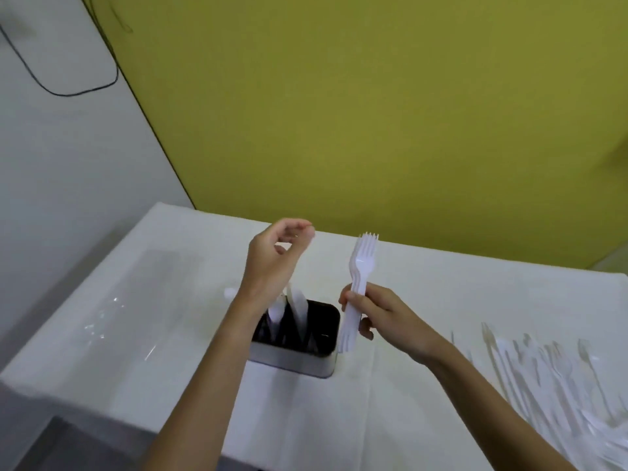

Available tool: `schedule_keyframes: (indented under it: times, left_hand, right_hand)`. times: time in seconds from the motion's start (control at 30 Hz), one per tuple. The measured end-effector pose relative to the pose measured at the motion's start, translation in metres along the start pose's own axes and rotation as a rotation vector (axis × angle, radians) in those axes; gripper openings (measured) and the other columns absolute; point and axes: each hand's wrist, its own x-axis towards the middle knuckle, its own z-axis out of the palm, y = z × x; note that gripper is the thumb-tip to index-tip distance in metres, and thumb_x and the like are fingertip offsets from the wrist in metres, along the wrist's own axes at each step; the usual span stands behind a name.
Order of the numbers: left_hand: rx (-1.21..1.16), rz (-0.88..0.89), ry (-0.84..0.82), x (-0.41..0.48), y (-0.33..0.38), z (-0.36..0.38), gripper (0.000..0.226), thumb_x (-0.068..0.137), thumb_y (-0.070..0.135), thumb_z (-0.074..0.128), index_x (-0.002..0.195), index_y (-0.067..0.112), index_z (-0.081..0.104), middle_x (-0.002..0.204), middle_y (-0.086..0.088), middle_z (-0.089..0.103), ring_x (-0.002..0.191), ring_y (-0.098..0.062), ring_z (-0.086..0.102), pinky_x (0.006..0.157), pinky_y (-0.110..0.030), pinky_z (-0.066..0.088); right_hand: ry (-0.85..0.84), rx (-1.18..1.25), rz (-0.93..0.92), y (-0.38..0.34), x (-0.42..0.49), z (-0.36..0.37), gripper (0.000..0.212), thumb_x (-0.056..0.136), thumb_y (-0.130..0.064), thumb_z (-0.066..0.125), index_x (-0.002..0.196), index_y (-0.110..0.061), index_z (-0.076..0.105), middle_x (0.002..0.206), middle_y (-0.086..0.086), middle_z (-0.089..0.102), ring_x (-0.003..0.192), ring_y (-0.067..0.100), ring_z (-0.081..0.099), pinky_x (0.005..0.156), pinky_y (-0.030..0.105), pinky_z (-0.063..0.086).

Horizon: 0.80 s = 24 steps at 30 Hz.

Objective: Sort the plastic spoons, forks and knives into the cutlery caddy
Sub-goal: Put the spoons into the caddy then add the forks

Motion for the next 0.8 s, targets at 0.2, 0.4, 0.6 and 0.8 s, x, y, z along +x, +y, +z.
schedule_keyframes:
  times: [0.2, 0.4, 0.6, 0.8]
  left_hand:
    - [-0.026, -0.205, 0.203, -0.009, -0.071, -0.077, 0.020, 0.098, 0.022, 0.048, 0.092, 0.021, 0.067, 0.098, 0.007, 0.071, 0.098, -0.009, 0.060, 0.086, -0.029, 0.046]
    - [-0.285, -0.544, 0.072, -0.012, -0.122, -0.083, 0.043, 0.102, 0.041, 0.032, 0.104, 0.016, 0.068, 0.111, -0.001, 0.070, 0.113, -0.020, 0.060, 0.098, -0.035, 0.046]
    - [-0.497, -0.664, -0.103, -0.019, -0.133, -0.080, 0.062, 0.099, 0.052, 0.026, 0.118, 0.007, 0.065, 0.110, -0.013, 0.071, 0.103, -0.023, 0.068, 0.083, -0.030, 0.053]
    - [-0.543, -0.629, -0.120, -0.022, -0.141, -0.077, 0.059, 0.100, 0.050, 0.025, 0.096, 0.012, 0.070, 0.089, -0.003, 0.076, 0.085, -0.013, 0.070, 0.077, -0.028, 0.049]
  right_hand:
    - [0.217, -0.002, -0.091, 0.003, 0.031, 0.084, 0.016, 0.097, -0.020, 0.051, 0.095, -0.008, 0.063, 0.073, 0.000, 0.066, 0.057, 0.011, 0.060, 0.059, 0.025, 0.050]
    - [0.349, -0.308, -0.117, 0.024, 0.038, 0.128, 0.009, 0.086, -0.019, 0.069, 0.081, -0.013, 0.065, 0.074, -0.004, 0.067, 0.071, 0.009, 0.063, 0.061, 0.017, 0.048]
    - [0.328, -0.502, -0.028, 0.020, 0.041, 0.137, 0.026, 0.081, -0.029, 0.074, 0.098, -0.023, 0.055, 0.066, -0.020, 0.053, 0.065, -0.003, 0.055, 0.060, 0.010, 0.043]
    - [0.463, -0.565, -0.133, 0.020, 0.039, 0.142, 0.038, 0.077, -0.028, 0.078, 0.071, -0.030, 0.041, 0.058, -0.017, 0.043, 0.069, -0.005, 0.053, 0.056, 0.006, 0.035]
